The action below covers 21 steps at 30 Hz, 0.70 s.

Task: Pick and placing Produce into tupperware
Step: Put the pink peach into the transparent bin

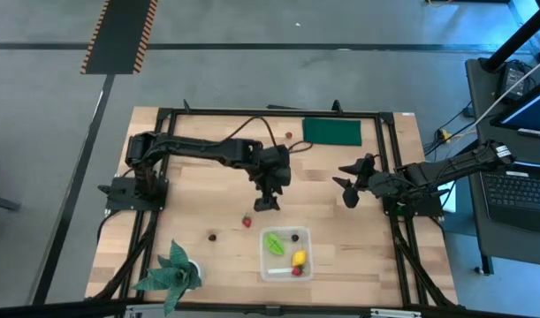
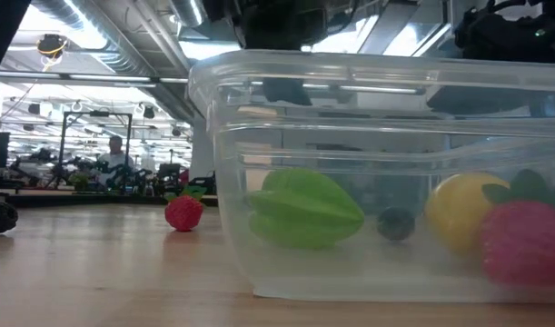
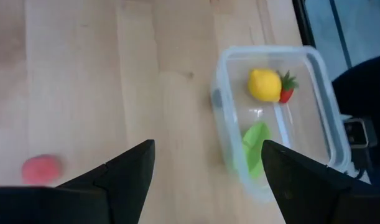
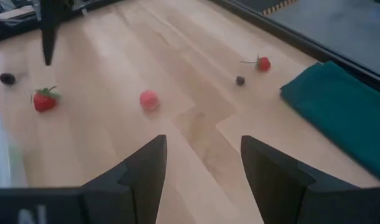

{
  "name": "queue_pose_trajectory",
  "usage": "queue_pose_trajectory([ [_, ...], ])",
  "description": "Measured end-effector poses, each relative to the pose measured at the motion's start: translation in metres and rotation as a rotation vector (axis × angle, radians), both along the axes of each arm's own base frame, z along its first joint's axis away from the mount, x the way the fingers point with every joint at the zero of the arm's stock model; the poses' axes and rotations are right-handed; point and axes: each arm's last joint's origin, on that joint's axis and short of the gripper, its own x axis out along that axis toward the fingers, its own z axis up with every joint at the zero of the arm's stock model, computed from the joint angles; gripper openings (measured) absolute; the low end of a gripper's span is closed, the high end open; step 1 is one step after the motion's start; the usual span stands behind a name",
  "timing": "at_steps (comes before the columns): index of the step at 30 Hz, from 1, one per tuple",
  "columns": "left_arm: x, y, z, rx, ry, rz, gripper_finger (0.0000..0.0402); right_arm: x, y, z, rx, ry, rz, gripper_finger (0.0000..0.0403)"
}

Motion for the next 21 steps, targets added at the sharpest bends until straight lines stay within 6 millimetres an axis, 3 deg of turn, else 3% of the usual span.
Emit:
queue_pose_trajectory([
  [8,-0.007,0.017,-0.003,0.015,0.050,0.003,0.0289,0.001,0.000,0.001,0.013,-0.023,-0.019,0.0208],
  [11,-0.009,0.027,-0.005,0.127,0.067,0.021,0.0289,0.001,-0.001,0.001,0.010,-0.030,-0.036,0.0208],
  [16,-0.008,0.041,-0.010,0.466,0.078,0.036,0.0289,0.000,-0.001,0.001,0.011,-0.039,-0.056,0.0208],
  [21,0.002,0.041,-0.033,0.480,0.111,-0.037,0.0288,0.000,-0.001,0.001,0.037,-0.053,-0.073,0.0208],
])
